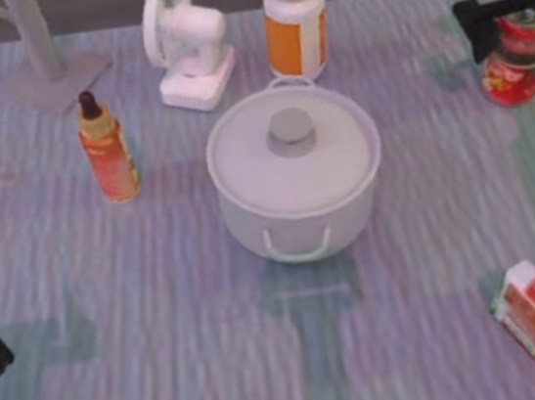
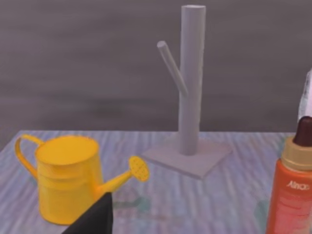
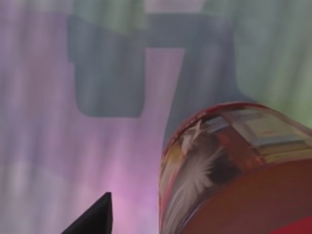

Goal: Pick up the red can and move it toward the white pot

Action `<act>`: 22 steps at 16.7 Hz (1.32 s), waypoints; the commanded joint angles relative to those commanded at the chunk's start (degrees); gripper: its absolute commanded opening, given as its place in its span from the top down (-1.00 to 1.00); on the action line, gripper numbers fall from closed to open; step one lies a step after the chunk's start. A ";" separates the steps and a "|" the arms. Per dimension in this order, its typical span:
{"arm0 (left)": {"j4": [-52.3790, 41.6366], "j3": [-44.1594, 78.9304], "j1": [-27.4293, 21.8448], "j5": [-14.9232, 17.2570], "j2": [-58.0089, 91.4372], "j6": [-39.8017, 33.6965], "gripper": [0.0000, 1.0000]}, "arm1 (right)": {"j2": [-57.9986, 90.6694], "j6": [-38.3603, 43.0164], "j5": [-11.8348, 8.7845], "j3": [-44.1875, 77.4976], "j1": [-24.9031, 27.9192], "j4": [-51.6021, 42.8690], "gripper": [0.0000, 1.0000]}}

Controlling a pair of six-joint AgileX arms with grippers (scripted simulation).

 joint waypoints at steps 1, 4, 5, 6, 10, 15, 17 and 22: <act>0.00 0.00 0.00 0.00 0.00 0.00 -1.00 | 0.42 0.01 0.01 0.48 0.01 -0.12 -1.00; 0.00 0.00 0.00 0.00 0.00 0.00 -1.00 | 0.44 0.01 0.01 0.50 0.01 -0.12 -1.00; 0.00 0.00 0.00 0.00 0.00 0.00 -1.00 | 0.44 0.01 0.01 0.50 0.01 -0.12 -0.85; 0.00 0.00 0.00 0.00 0.00 0.00 -1.00 | 0.44 0.01 0.01 0.50 0.01 -0.12 -0.70; 0.00 0.00 0.00 0.00 0.00 0.00 -1.00 | 0.44 0.01 0.01 0.50 0.01 -0.12 -0.10; 0.00 0.00 0.00 0.00 0.00 0.00 -1.00 | 0.44 0.01 0.01 0.50 0.01 -0.12 0.66; 0.00 0.00 0.00 0.00 0.00 0.00 -1.00 | 0.44 0.01 0.01 0.50 0.01 -0.12 0.96; 0.00 0.00 0.00 0.00 0.00 0.00 -1.00 | 0.44 0.01 0.01 0.50 0.01 -0.12 1.00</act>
